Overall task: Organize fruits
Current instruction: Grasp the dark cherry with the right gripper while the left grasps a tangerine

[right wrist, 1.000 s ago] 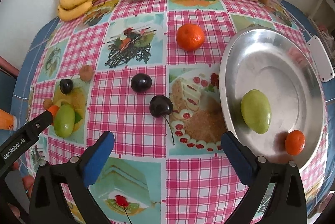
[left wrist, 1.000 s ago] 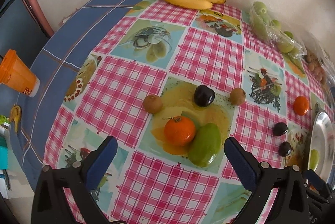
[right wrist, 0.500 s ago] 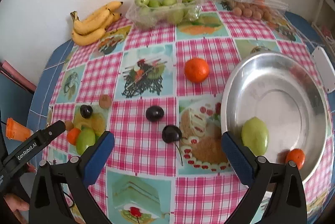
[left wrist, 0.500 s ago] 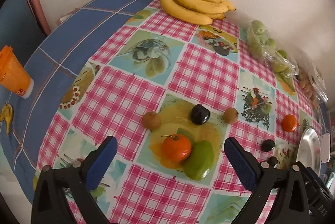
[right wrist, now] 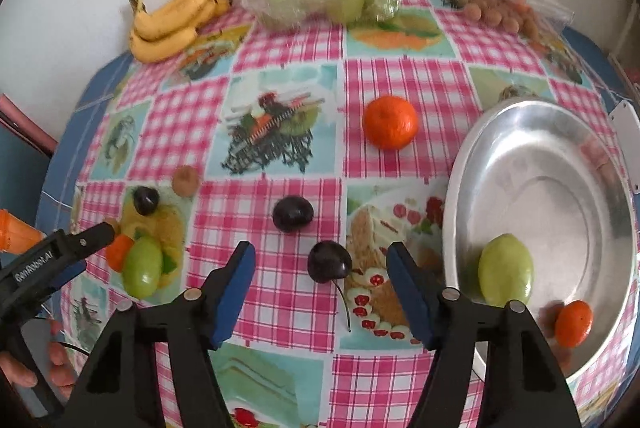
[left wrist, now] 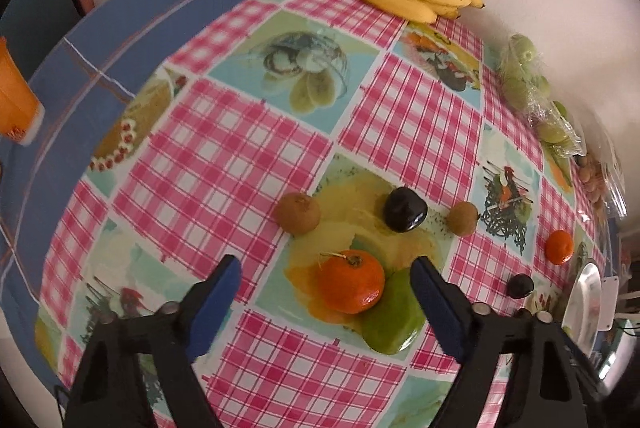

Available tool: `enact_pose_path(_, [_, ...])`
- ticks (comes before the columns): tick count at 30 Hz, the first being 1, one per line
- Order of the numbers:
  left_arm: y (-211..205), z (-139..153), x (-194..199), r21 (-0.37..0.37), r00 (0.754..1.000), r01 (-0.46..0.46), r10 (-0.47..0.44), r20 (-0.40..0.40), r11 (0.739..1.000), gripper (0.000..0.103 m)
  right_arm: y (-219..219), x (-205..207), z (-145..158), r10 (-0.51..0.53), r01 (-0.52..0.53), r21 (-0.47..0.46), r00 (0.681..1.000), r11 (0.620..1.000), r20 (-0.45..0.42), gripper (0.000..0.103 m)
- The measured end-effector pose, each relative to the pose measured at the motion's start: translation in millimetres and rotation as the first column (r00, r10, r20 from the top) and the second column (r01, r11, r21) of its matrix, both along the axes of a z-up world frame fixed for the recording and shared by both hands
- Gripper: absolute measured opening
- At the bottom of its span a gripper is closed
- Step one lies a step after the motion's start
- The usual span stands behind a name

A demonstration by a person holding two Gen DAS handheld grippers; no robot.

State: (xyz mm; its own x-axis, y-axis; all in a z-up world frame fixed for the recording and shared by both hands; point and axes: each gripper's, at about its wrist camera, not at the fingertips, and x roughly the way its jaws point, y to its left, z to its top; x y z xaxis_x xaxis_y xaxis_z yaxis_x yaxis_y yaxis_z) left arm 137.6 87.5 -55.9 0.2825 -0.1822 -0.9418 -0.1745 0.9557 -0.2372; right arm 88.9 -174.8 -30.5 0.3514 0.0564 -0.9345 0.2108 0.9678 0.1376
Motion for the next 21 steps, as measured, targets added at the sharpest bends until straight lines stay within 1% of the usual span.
enact_pose_path(1, [0,-2,0,-0.005,1.000,0.000,-0.001,-0.005,1.000,0.080,1,1,-4,0.002,-0.002,-0.001,1.000,1.000,-0.012,0.064])
enact_pose_path(2, [-1,-4,0,-0.012,1.000,0.001,-0.001,-0.011,1.000,0.075,1,1,-8,0.002,-0.002,-0.001,1.000,1.000,-0.023,0.059])
enact_pose_path(5, [-3,-8,0,-0.037,1.000,0.005,-0.006,-0.027,0.999,0.062,1,3,-15,-0.004,0.004,0.001,0.999,1.000,-0.040,0.056])
enact_pose_path(6, [-3,-9,0,-0.050,0.999,0.000,-0.002,-0.034,0.999,0.053,1,3,-16,-0.005,0.005,0.001,0.999,1.000,-0.043,0.056])
enact_pose_path(7, [-3,-10,0,-0.071,0.999,-0.002,0.000,-0.035,0.997,0.049,2,4,-18,-0.004,0.004,0.003,0.999,1.000,-0.045,0.053])
enact_pose_path(8, [-3,-11,0,-0.090,0.999,-0.004,0.001,-0.038,0.996,0.044,2,4,-19,-0.002,0.002,0.006,0.999,1.000,-0.047,0.048])
enact_pose_path(9, [-4,-11,0,-0.103,0.999,-0.001,-0.002,-0.037,0.995,0.040,3,4,-20,0.000,0.000,0.009,0.999,1.000,-0.050,0.046])
enact_pose_path(10, [-6,-11,0,-0.106,0.999,0.001,-0.005,-0.036,0.994,0.040,3,5,-21,-0.002,0.003,0.009,0.999,1.000,-0.050,0.043])
enact_pose_path(13, [-8,-11,2,-0.100,0.999,0.005,-0.008,-0.033,0.995,0.040,2,5,-23,-0.005,0.006,0.017,0.998,1.000,-0.055,0.040])
enact_pose_path(14, [-8,-11,2,-0.103,0.999,0.002,-0.006,-0.033,0.995,0.040,1,5,-23,-0.006,0.007,0.021,0.999,1.000,-0.054,0.037])
enact_pose_path(18, [-6,-7,0,-0.102,1.000,0.004,-0.006,-0.024,0.995,0.039,0,5,-25,-0.013,0.015,0.021,0.998,1.000,-0.058,0.033])
enact_pose_path(19, [-6,-5,0,-0.104,1.000,0.004,-0.006,-0.020,0.995,0.039,-1,5,-25,-0.021,0.022,0.016,0.998,1.000,-0.059,0.028])
enact_pose_path(21, [-4,-2,-1,-0.107,1.000,0.007,-0.008,-0.008,0.994,0.039,-4,3,-25,-0.032,0.034,0.031,0.998,0.999,-0.056,0.028])
